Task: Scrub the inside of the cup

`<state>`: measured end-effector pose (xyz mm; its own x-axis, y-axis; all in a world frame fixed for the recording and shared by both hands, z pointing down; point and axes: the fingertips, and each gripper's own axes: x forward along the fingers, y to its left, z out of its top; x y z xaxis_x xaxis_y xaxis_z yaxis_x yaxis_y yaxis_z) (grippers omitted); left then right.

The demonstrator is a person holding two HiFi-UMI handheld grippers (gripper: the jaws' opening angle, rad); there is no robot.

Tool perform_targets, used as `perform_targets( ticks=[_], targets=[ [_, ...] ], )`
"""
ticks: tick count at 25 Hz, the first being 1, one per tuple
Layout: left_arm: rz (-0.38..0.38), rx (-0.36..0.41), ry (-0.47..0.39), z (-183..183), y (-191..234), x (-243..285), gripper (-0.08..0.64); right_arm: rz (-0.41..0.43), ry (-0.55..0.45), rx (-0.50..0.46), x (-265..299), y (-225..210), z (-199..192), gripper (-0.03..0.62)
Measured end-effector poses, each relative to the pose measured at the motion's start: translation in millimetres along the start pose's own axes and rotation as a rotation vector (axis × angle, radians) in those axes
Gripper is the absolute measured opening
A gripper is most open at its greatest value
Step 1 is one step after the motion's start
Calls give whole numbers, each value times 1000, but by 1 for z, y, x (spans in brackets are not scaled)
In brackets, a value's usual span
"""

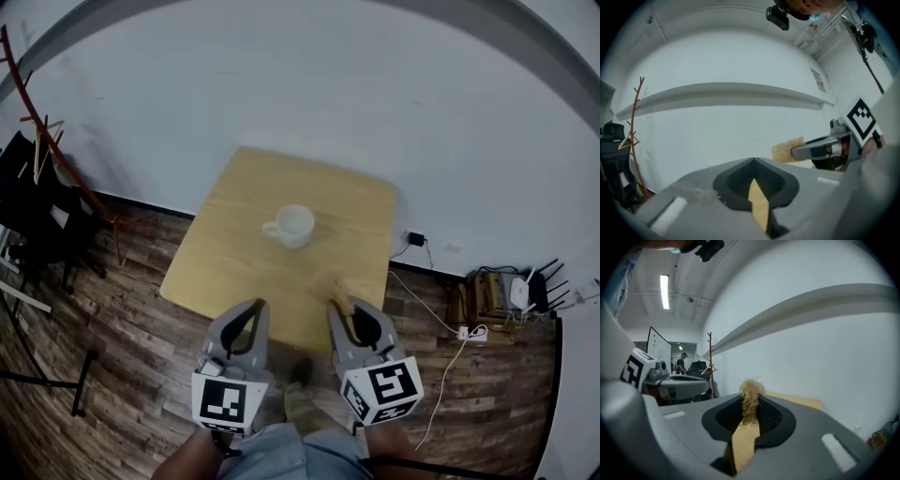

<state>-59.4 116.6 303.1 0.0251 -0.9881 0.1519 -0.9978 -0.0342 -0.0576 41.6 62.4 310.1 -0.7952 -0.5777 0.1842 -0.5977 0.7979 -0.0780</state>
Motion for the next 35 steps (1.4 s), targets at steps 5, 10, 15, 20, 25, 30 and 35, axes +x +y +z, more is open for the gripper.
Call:
perform_targets(
  ticks=[5,10,15,20,25,30,35],
  targets=[
    [-10,7,30,1,16,42,17,-18,5,29,33,-30,4,67],
    [-49,48,19,9,20,77,17,-23,-18,34,58,-56,17,67],
    [-55,89,-11,24,33,102,17,-11,-48,18,81,-68,38,67],
    [-63,96,-43,38,41,112,17,6,-68,5,93,-69,52,67],
    [-72,128,-58,46,60,119,17,-4,-69,0,110,-66,57,67],
    [-126,109,-56,36,82,132,17,-35,-35,-9,125,-59,52,67],
    [-231,93,-27,16,89,154,17,-91,13,10,140,-64,44,67]
  ],
)
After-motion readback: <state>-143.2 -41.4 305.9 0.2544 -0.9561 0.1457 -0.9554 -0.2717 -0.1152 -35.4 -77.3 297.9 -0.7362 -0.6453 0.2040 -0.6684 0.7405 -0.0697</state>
